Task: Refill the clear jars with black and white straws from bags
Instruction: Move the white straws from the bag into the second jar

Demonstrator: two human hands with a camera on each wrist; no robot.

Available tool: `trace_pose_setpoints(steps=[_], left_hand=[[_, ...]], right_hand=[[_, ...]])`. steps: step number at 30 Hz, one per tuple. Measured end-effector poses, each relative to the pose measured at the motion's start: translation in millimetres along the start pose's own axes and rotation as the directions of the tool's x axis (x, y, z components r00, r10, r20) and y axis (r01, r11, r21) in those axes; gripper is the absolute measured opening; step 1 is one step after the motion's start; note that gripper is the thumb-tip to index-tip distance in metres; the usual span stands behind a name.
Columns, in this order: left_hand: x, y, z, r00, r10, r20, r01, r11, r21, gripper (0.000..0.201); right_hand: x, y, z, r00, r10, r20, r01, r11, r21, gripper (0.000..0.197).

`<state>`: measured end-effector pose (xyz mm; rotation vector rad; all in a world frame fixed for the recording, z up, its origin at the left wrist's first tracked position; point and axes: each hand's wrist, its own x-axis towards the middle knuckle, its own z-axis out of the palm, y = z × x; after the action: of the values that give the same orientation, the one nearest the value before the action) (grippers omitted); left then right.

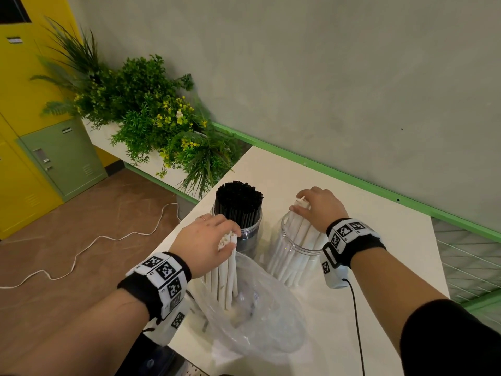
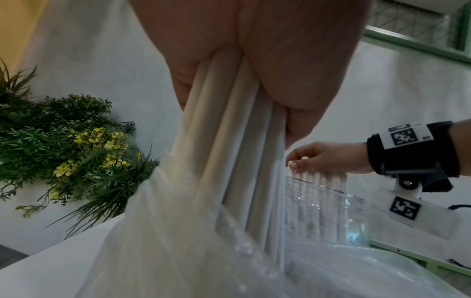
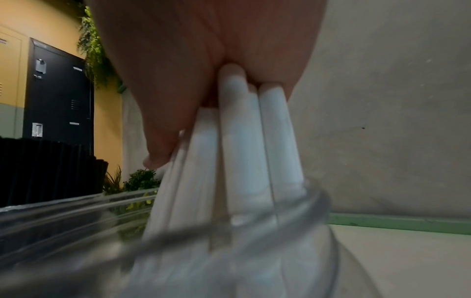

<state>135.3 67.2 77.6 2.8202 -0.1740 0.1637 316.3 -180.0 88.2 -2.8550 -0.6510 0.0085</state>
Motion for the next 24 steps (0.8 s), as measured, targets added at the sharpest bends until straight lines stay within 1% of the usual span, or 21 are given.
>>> trace_pose_setpoints(steps=[1, 3, 5, 7, 8, 9, 11, 13, 15, 16, 17, 18, 20, 22, 23, 24], left_hand=[[0, 0, -1, 1.000, 0.001, -0.001, -0.001, 1.000, -0.001, 0.042], [-1, 1, -1, 1.000, 0.001, -0.004, -0.002, 1.000, -0.004, 0.043], [-1, 0, -1, 1.000, 0.001, -0.009, -0.001, 1.000, -0.007, 0.043], [-2, 0, 0, 1.000, 0.003, -0.012, -0.003, 1.000, -0.011, 0.042], [-2, 0, 0, 1.000, 0.005, -0.014, -0.005, 1.000, -0.015, 0.042], [-2, -1, 0, 1.000, 0.008, -0.017, -0.008, 1.000, -0.016, 0.041], [-2, 0, 1, 1.000, 0.013, -0.026, -0.013, 1.000, -0.013, 0.040], [-2, 0, 1, 0.999, 0.015, -0.028, -0.016, 1.000, -0.008, 0.040], [-3, 0, 1, 1.000, 0.018, -0.024, -0.018, 1.000, -0.009, 0.040], [-3, 0, 0, 0.999, 0.021, -0.025, -0.021, 1.000, -0.010, 0.039], [-3, 0, 0, 0.999, 0.024, -0.028, -0.024, 1.000, -0.010, 0.039], [-3, 0, 0, 0.999, 0.027, -0.031, -0.027, 1.000, -0.009, 0.038], [-4, -1, 1, 0.999, 0.028, -0.033, -0.028, 1.000, -0.008, 0.037], [-5, -2, 1, 0.999, 0.026, -0.034, -0.027, 1.000, -0.015, 0.035], [-6, -3, 1, 0.999, 0.026, -0.034, -0.026, 0.999, -0.018, 0.035], [-6, -3, 1, 0.999, 0.026, -0.032, -0.026, 0.999, -0.021, 0.035]], right_hand=[[-1, 2, -1, 0.999, -0.008, -0.040, 0.009, 1.000, 0.024, 0.045], [-6, 6, -2, 0.982, -0.040, -0.185, 0.056, 0.995, 0.082, 0.048], [-14, 10, -2, 0.940, -0.080, -0.330, 0.123, 0.986, 0.111, 0.050], [-24, 16, 0, 0.906, -0.117, -0.406, 0.179, 0.977, 0.119, 0.053], [-29, 19, 3, 0.904, -0.139, -0.403, 0.198, 0.974, 0.109, 0.054], [-33, 22, 6, 0.913, -0.166, -0.374, 0.211, 0.974, 0.084, 0.056], [-38, 25, 11, 0.936, -0.240, -0.259, 0.242, 0.970, -0.024, 0.058], [-37, 21, 12, 0.945, -0.309, -0.112, 0.290, 0.944, -0.158, 0.056], [-31, 12, 10, 0.957, -0.289, 0.011, 0.282, 0.926, -0.249, 0.050], [-28, 9, 9, 0.966, -0.255, 0.043, 0.257, 0.925, -0.278, 0.047], [-25, 7, 9, 0.972, -0.230, 0.041, 0.232, 0.928, -0.291, 0.043], [-23, 5, 10, 0.976, -0.217, 0.006, 0.211, 0.939, -0.273, 0.039], [-22, 5, 13, 0.970, -0.196, -0.147, 0.174, 0.973, -0.150, 0.029], [-23, 8, 17, 0.949, -0.140, -0.282, 0.135, 0.990, -0.038, 0.023], [-23, 9, 18, 0.945, -0.113, -0.306, 0.110, 0.994, -0.027, 0.023], [-23, 10, 18, 0.948, -0.092, -0.304, 0.083, 0.996, -0.041, 0.026]])
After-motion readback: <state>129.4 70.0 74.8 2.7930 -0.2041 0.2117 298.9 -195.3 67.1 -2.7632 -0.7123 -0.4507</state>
